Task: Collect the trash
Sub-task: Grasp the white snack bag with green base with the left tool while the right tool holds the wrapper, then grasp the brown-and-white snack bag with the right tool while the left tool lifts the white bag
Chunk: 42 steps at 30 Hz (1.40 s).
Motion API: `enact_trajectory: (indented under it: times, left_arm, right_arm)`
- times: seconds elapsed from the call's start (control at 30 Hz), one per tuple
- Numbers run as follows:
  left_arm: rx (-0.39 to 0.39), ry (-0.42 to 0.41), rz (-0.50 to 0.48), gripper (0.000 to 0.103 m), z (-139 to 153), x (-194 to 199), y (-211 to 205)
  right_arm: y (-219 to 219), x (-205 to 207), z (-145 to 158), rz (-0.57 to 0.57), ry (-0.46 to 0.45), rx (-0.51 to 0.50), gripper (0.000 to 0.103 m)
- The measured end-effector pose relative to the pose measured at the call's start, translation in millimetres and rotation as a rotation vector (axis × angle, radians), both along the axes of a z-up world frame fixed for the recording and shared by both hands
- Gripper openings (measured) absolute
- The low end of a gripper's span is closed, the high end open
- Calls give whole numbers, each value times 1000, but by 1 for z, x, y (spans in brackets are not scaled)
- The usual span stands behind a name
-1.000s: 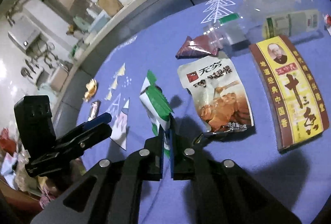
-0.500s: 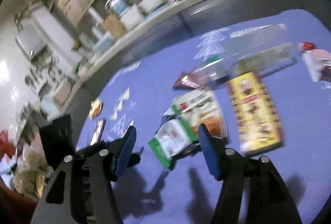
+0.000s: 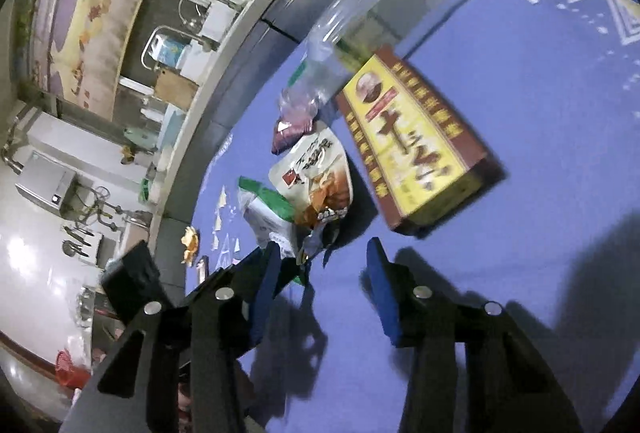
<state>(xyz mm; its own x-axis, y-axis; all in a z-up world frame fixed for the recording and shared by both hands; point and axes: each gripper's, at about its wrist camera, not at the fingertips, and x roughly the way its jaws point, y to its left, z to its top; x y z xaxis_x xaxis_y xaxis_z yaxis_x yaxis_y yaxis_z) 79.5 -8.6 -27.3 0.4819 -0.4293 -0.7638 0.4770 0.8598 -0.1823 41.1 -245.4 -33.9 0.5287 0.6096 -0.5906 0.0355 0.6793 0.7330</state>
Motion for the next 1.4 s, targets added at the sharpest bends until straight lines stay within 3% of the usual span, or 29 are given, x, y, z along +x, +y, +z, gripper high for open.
enact_trajectory:
  times: [0.03,0.07,0.1,0.3,0.53,0.57,0.6,0.77,0.87,0.97,1.17,1.4]
  left_arm:
    - [-15,7,0,29,1,0,2]
    - [-5,7,15,1,1,1,5]
    - [1,20,18,1,0,3,8]
    - [-138,127,43,1,-9,6,38]
    - [-211,161,33,1,-9,7,43]
    - [-228,171,31,1,-9,8,45]
    - [-236,174,32,1,-8,8,45]
    - [-259,159,35,1,3,6,50]
    - [-318,166,38,1,14,4,56]
    - [-327,143,34,1,28,-3,56]
    - [-295,151,-23,1,35,-15,27]
    - [-270,158,-191,1,52,-16,-63]
  right_arm:
    - [4,3,0,-2,4,-19,42]
    - [7,5,-1,-8,8,-36,42]
    - [9,7,-1,-23,11,-47,42]
    - [-1,17,-5,-111,23,-71,42]
    - [19,30,-10,-69,-7,-75,42]
    - [24,32,-11,-48,-11,-77,31]
    - [27,32,-12,-28,-10,-62,10]
    - [36,18,-9,19,-19,-14,9]
    - [26,4,6,10,-61,10,9]
    - [10,-13,20,-5,-94,10,9]
    - [-25,-54,16,-70,-99,-12,9]
    - [-97,-102,33,-250,-196,19,9]
